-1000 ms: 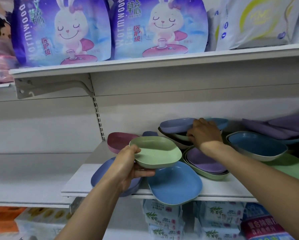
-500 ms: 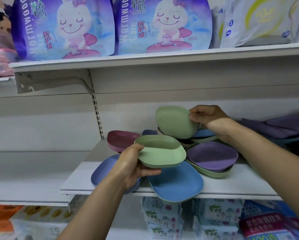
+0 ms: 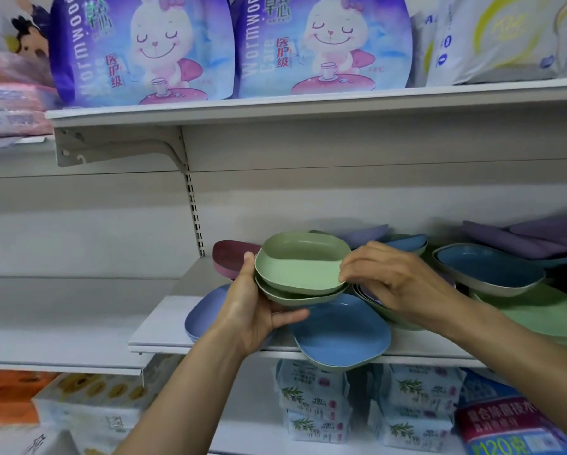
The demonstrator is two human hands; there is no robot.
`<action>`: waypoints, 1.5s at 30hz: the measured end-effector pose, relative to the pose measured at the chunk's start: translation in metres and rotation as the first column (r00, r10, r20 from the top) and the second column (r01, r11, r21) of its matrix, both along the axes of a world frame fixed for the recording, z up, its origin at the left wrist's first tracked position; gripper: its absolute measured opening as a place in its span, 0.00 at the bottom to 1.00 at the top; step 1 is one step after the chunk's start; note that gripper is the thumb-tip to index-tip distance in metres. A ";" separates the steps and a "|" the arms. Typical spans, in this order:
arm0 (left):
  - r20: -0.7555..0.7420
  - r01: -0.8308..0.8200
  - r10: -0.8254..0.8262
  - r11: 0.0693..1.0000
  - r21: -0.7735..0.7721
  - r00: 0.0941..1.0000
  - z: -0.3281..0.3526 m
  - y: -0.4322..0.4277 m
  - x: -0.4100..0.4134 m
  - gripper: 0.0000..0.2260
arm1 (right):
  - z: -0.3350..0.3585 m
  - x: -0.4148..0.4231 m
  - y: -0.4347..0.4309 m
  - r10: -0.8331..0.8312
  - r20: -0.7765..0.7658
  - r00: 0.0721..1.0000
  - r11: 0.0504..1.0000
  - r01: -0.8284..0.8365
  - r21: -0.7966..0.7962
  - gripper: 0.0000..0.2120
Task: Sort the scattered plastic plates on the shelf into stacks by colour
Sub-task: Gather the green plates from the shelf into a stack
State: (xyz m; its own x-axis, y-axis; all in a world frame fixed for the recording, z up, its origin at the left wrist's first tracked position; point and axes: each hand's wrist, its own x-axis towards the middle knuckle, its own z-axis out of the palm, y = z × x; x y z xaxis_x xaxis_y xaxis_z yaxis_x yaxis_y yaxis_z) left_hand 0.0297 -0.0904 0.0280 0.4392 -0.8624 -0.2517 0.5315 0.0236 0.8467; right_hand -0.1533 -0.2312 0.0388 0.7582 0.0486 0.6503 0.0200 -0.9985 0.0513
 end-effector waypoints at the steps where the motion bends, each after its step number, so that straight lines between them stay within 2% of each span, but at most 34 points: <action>1: 0.007 0.016 -0.016 1.000 -0.006 1.000 0.000 0.001 0.000 0.30 | -0.001 0.000 0.000 -0.004 -0.010 1.000 1.000 0.004 0.004 0.12; 4: 0.027 0.062 -0.061 0.998 -0.026 0.998 0.003 0.002 -0.001 0.30 | -0.003 -0.003 -0.001 -0.019 -0.014 1.000 0.999 0.019 0.029 0.11; 11: 0.084 0.121 -0.115 0.990 -0.069 0.990 0.008 0.000 -0.007 0.23 | -0.007 -0.011 -0.004 -0.059 0.032 0.998 0.998 0.057 0.040 0.14; 13: 0.086 0.106 -0.100 0.991 -0.078 0.991 0.009 -0.003 -0.011 0.22 | -0.008 -0.014 -0.008 -0.074 0.042 0.996 0.993 0.069 0.097 0.17; 15: 0.093 0.073 -0.066 0.994 -0.083 0.993 0.010 -0.006 -0.016 0.21 | -0.007 -0.016 -0.008 -0.111 0.075 0.991 0.963 0.088 0.255 0.15; 17: 0.099 0.050 -0.041 0.995 -0.090 0.994 0.011 -0.008 -0.020 0.20 | 0.000 -0.016 -0.003 -0.227 0.101 0.969 0.852 0.147 0.503 0.11; 18: 0.105 0.045 -0.035 0.995 -0.093 0.994 0.012 -0.010 -0.023 0.20 | 0.005 -0.014 0.000 -0.295 0.061 0.954 0.742 0.189 0.643 0.09; 20: 0.130 0.051 -0.040 0.995 -0.090 0.991 0.013 -0.012 -0.030 0.20 | 0.014 -0.012 0.003 -0.312 -0.125 0.942 0.376 0.243 0.894 0.15; 21: 0.142 0.066 -0.054 0.994 -0.084 0.988 0.014 -0.013 -0.033 0.21 | 0.017 -0.011 0.006 -0.268 -0.198 0.943 0.236 0.264 0.935 0.17; 22: 0.156 0.081 -0.068 0.994 -0.073 0.985 0.014 -0.013 -0.036 0.21 | 0.019 -0.010 0.007 -0.244 -0.231 0.942 0.211 0.284 0.935 0.15; 24: 0.211 0.090 -0.080 0.995 -0.042 0.974 0.016 -0.015 -0.039 0.16 | 0.017 -0.009 0.008 -0.295 -0.241 0.925 0.303 0.329 0.894 0.09; 26: 0.254 0.080 -0.071 0.997 -0.024 0.965 0.018 -0.017 -0.040 0.12 | 0.016 -0.009 0.008 -0.331 -0.203 0.922 0.330 0.315 0.890 0.09; 28: 0.269 0.065 -0.058 0.998 -0.018 0.961 0.019 -0.019 -0.038 0.14 | 0.019 -0.011 0.003 -0.334 -0.164 0.928 0.276 0.263 0.924 0.12; 30: 0.266 0.051 -0.042 0.998 -0.027 0.963 0.020 -0.020 -0.035 0.14 | 0.025 -0.018 -0.012 -0.411 -0.093 0.907 0.177 0.180 0.968 0.15; 33: 0.245 0.013 -0.002 0.999 -0.044 0.970 0.022 -0.021 -0.030 0.14 | 0.033 -0.038 -0.048 -0.589 -0.007 0.808 0.108 0.087 0.990 0.11; 36: 0.230 -0.017 0.028 0.999 -0.051 0.973 0.023 -0.024 -0.027 0.14 | 0.027 -0.054 -0.073 -0.641 -0.085 0.763 0.103 0.194 0.976 0.09; 40: 0.216 -0.043 0.049 0.999 -0.033 0.975 0.022 -0.031 -0.025 0.11 | 0.012 -0.055 -0.092 -0.625 -0.284 0.727 0.108 0.441 0.891 0.15; 43: 0.206 -0.051 0.055 0.998 -0.023 0.977 0.019 -0.037 -0.021 0.12 | 0.011 -0.048 -0.108 -0.646 -0.417 0.640 0.086 0.603 0.793 0.13; 45: 0.203 -0.054 0.059 0.998 -0.026 0.978 0.019 -0.039 -0.019 0.12 | 0.012 -0.041 -0.118 -0.685 -0.471 0.557 0.109 0.716 0.689 0.12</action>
